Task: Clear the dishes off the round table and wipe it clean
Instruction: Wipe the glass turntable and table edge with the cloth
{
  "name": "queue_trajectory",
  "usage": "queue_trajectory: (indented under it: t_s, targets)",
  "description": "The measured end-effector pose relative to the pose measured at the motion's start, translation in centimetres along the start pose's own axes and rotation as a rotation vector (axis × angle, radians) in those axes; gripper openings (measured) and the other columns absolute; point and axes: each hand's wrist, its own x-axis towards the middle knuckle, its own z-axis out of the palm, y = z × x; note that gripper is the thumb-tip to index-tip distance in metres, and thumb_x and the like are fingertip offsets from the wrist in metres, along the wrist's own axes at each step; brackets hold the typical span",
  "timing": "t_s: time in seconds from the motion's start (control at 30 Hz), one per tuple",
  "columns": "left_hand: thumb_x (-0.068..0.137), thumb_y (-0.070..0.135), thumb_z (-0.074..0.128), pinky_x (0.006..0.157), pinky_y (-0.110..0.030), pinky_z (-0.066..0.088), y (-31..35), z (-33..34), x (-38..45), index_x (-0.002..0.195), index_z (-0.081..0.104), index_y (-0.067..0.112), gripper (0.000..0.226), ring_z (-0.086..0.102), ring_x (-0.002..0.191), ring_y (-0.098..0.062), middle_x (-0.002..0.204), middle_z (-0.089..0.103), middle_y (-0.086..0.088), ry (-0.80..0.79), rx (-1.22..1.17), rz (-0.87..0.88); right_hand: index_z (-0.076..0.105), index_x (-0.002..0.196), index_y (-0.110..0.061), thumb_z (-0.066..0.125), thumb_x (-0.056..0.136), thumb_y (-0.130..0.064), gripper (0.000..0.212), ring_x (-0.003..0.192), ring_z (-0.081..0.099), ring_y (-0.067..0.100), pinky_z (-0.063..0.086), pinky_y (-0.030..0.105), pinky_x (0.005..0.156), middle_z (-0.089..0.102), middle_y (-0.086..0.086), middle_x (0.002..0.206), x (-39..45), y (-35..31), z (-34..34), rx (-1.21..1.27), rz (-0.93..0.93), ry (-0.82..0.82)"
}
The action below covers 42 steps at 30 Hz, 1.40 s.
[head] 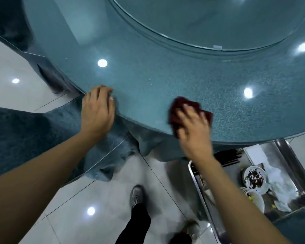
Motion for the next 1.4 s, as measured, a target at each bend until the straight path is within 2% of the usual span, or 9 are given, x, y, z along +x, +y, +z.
queue_trajectory:
  t_s: [0.13, 0.2, 0.37, 0.5, 0.67, 0.87, 0.97, 1.2, 1.4]
  targets:
    - [0.104, 0.022, 0.041, 0.115, -0.055, 0.030, -2.8, 0.7, 2.0, 0.146, 0.044, 0.009, 0.044, 0.039, 0.139, -0.043, 0.154, 0.039, -0.020, -0.057, 0.075, -0.102, 0.038, 0.153, -0.012, 0.029, 0.087, -0.040, 0.072, 0.152, 0.022, 0.026, 0.009, 0.048, 0.125, 0.026, 0.012, 0.163, 2.7, 7.2, -3.5, -0.087, 0.503, 0.073]
    - [0.104, 0.024, 0.037, 0.119, -0.053, 0.026, -4.0, 0.5, 2.3, 0.146, 0.045, 0.006, 0.046, 0.037, 0.142, -0.043, 0.154, 0.040, -0.021, -0.061, 0.071, -0.123, 0.030, 0.156, -0.012, 0.025, 0.091, -0.044, 0.073, 0.154, 0.014, 0.024, 0.006, 0.049, 0.124, 0.018, 0.011, 0.166, 5.4, 7.3, -3.2, -0.134, 0.567, 0.078]
    - [0.105, 0.024, 0.035, 0.120, -0.051, 0.026, -5.4, -0.3, 2.8, 0.144, 0.050, 0.004, 0.046, 0.040, 0.141, -0.040, 0.152, 0.045, -0.021, -0.108, 0.012, -0.066, 0.036, 0.155, -0.019, 0.023, 0.098, -0.050, 0.066, 0.153, 0.020, 0.021, 0.007, 0.045, 0.125, 0.024, 0.007, 0.165, 12.0, -2.4, 2.0, -0.172, 0.083, -0.011]
    - [0.105, 0.020, 0.036, 0.106, -0.044, 0.035, -5.2, -1.5, 4.3, 0.136, 0.057, 0.001, 0.042, 0.053, 0.122, -0.040, 0.135, 0.058, -0.023, -0.080, -0.053, -0.114, 0.036, 0.154, -0.027, 0.034, 0.098, -0.046, 0.060, 0.153, 0.018, 0.015, 0.003, 0.041, 0.125, 0.024, 0.000, 0.165, 12.4, -14.1, 6.5, -0.140, -0.371, -0.156]
    - [0.108, 0.024, 0.035, 0.104, -0.041, 0.036, -5.1, -2.2, 4.9, 0.135, 0.056, 0.002, 0.042, 0.052, 0.121, -0.038, 0.132, 0.058, -0.023, -0.057, -0.078, -0.187, 0.039, 0.152, -0.029, 0.039, 0.097, -0.044, 0.057, 0.152, 0.021, 0.014, 0.008, 0.041, 0.126, 0.027, -0.003, 0.164, 10.9, -10.4, 5.2, -0.075, -0.632, -0.266]
    - [0.100, 0.018, 0.041, 0.111, -0.056, 0.037, -5.0, -1.6, 3.8, 0.142, 0.049, -0.004, 0.048, 0.047, 0.126, -0.049, 0.146, 0.046, -0.030, -0.225, 0.091, -0.098, 0.038, 0.153, -0.016, 0.030, 0.096, -0.044, 0.064, 0.151, 0.024, 0.027, 0.012, 0.052, 0.123, 0.026, 0.011, 0.164, 11.9, 7.2, -1.8, -0.138, 0.226, 0.038]
    - [0.104, 0.021, 0.041, 0.115, -0.055, 0.033, -5.3, -2.0, 3.9, 0.147, 0.044, -0.001, 0.049, 0.041, 0.133, -0.048, 0.152, 0.040, -0.028, -0.275, 0.131, -0.086, 0.035, 0.155, -0.016, 0.032, 0.098, -0.040, 0.062, 0.152, 0.020, 0.026, 0.010, 0.054, 0.123, 0.023, 0.011, 0.164, 12.5, 5.5, -1.4, -0.135, 0.367, 0.093]
    - [0.106, 0.016, 0.047, 0.120, -0.049, 0.026, -4.7, -2.7, 4.3, 0.151, 0.038, 0.000, 0.049, 0.034, 0.140, -0.044, 0.156, 0.034, -0.026, -0.337, 0.148, -0.089, 0.050, 0.147, -0.019, 0.047, 0.091, -0.035, 0.058, 0.148, 0.031, 0.023, 0.016, 0.050, 0.123, 0.037, 0.008, 0.159, 9.2, -15.1, 6.3, 0.009, -0.262, -0.077]
    - [0.107, 0.023, 0.044, 0.125, -0.046, 0.017, -4.3, -3.5, 4.2, 0.158, 0.025, 0.003, 0.057, 0.023, 0.148, -0.041, 0.164, 0.021, -0.023, -0.411, 0.140, -0.086, 0.052, 0.145, -0.023, 0.051, 0.094, -0.035, 0.053, 0.149, 0.031, 0.017, 0.020, 0.046, 0.123, 0.036, 0.001, 0.160, 6.1, -8.2, 3.0, -0.007, -0.463, -0.172]
